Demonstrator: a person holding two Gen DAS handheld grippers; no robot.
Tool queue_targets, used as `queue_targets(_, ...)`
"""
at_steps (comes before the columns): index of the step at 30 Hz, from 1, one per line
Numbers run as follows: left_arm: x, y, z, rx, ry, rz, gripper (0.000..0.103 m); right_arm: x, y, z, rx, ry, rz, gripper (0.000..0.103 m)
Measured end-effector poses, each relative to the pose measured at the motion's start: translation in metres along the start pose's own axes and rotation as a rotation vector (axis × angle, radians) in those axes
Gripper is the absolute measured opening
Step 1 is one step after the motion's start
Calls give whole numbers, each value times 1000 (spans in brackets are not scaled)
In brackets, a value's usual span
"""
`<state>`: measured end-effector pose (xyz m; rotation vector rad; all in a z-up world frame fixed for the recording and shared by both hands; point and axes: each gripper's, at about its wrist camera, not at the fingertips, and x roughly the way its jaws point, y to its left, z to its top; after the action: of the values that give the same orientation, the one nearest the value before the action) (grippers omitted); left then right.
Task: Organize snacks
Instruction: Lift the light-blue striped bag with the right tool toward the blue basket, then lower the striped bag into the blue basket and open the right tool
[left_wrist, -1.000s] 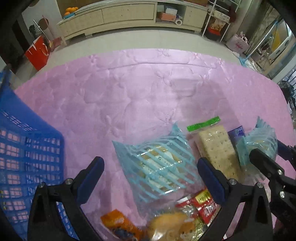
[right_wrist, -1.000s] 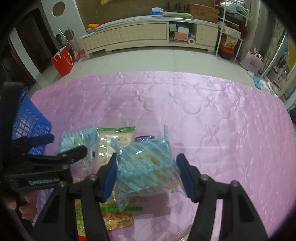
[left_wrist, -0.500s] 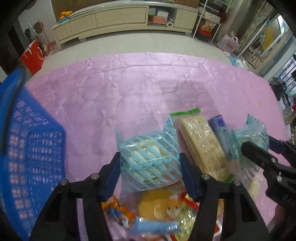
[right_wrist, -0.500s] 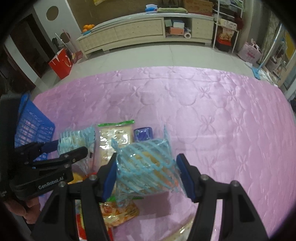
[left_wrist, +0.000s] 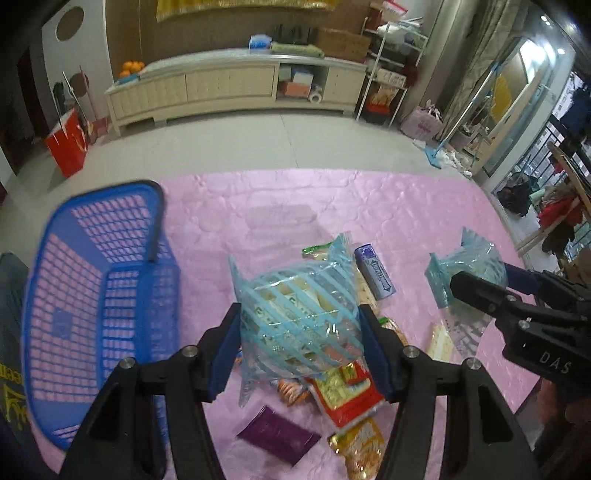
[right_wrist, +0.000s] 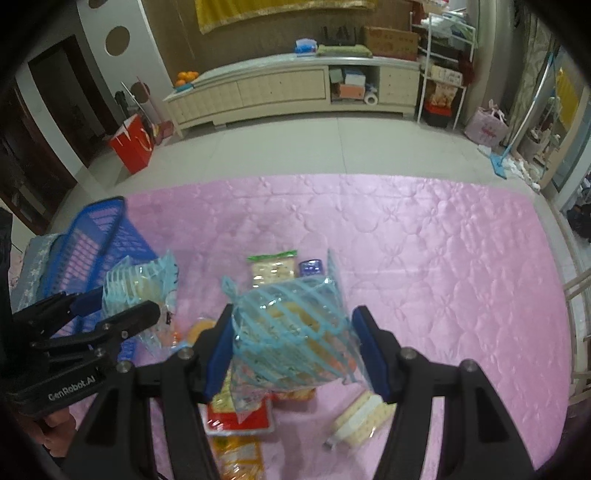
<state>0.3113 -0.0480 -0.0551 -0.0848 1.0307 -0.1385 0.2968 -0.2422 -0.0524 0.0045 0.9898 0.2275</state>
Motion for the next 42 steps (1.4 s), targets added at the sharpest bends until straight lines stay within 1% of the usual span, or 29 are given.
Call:
queue_targets(1,-12,5,-4,3,-12,0,58,-7,4,-1,0,-7,1,66)
queue_targets(6,-46,26,-20,-3,-48,-29,58,-34,24,-7,-14,-42,9,66)
queue_targets(10,-71,47,-34,-13,-73,-29,58,-48,46,-11,-26,-56,34,66)
queue_targets(14,-99,71,-43,-23,-101,-11,58,-53,72,-15,-59,-61,54,66)
queue_targets(18,-118,98,-52,-36,-115,17,58,-53,107,-16,-98,-72,79,66)
queue_targets(22,-132,126,-58,-47,-119,44,58,-45,139,-15,-126,-61,118,66)
queue_targets(26,-138,149,-62,-60,-117,68,58,-30,162,-14,-133,-35,157,66)
queue_targets(31,-134,164,-67,-66,-96,70,58,-9,184,-14,-111,19,223,66)
queue_targets(36,-120,183,-76,-83,-58,59,58,9,205,-15,-110,53,244,66)
queue_targets(39,-108,193,-78,-97,-30,46,58,20,214,-16,-88,93,276,66)
queue_targets(42,-100,198,-78,-93,-12,35,58,31,220,-17,-89,114,271,66)
